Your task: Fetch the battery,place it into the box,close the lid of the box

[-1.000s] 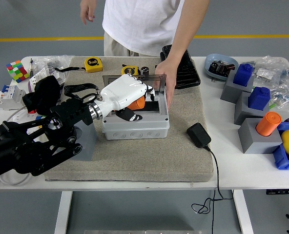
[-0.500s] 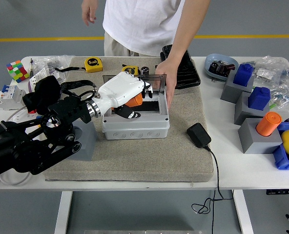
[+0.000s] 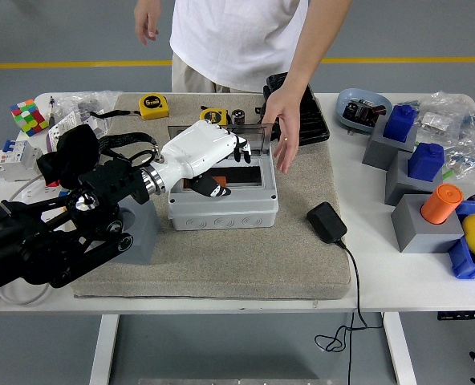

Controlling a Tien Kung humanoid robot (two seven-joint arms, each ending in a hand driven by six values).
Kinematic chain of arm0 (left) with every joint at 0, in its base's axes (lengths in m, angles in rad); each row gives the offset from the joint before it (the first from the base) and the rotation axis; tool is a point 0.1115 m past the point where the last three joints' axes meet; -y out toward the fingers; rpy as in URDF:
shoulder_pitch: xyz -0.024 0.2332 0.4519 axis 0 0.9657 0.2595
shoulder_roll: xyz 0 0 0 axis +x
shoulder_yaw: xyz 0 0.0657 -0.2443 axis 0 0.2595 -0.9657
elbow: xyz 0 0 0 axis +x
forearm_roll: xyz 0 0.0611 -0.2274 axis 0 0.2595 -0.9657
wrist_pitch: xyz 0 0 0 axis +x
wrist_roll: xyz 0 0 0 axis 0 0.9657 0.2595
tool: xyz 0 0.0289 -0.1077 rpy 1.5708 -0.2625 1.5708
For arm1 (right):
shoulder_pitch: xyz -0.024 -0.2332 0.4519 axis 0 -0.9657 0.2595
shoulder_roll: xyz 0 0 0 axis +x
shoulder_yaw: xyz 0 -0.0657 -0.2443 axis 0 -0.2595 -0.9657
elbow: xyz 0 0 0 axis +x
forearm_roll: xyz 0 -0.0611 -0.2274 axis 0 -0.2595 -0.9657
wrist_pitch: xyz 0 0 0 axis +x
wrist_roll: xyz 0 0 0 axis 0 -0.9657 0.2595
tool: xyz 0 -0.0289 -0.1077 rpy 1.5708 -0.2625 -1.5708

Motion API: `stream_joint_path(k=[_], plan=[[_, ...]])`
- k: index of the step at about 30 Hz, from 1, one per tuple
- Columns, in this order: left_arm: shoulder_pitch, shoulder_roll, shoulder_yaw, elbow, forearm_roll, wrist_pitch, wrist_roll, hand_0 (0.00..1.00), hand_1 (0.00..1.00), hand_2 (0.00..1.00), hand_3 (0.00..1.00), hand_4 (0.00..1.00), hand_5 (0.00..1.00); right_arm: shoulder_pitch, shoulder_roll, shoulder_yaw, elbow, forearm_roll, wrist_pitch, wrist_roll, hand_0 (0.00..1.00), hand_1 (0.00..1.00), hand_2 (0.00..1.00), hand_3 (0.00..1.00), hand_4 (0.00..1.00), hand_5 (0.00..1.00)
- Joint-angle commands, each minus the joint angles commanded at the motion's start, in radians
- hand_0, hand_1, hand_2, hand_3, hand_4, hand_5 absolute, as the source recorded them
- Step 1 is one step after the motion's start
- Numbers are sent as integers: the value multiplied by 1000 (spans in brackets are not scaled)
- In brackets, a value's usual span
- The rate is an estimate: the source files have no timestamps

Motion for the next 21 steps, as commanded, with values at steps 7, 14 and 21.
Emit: stream_joint_path(k=[7, 14, 21], plan=[[11, 14, -34, -42, -23, 14, -26, 220, 461, 530, 562, 998, 61, 1, -1, 3, 0, -1, 0, -1, 618, 642, 617, 526, 964, 368], [48, 37, -126, -107, -97, 92, -111, 216, 478, 523, 561, 998, 198, -1, -2, 2, 0, -1, 5, -1, 617, 642, 616, 525, 964, 368], [75, 31, -211, -88, -250, 78, -134, 724, 805, 805, 822, 998, 998, -2, 0, -3, 0, 1, 5, 0, 617, 642, 616, 525, 964, 369]])
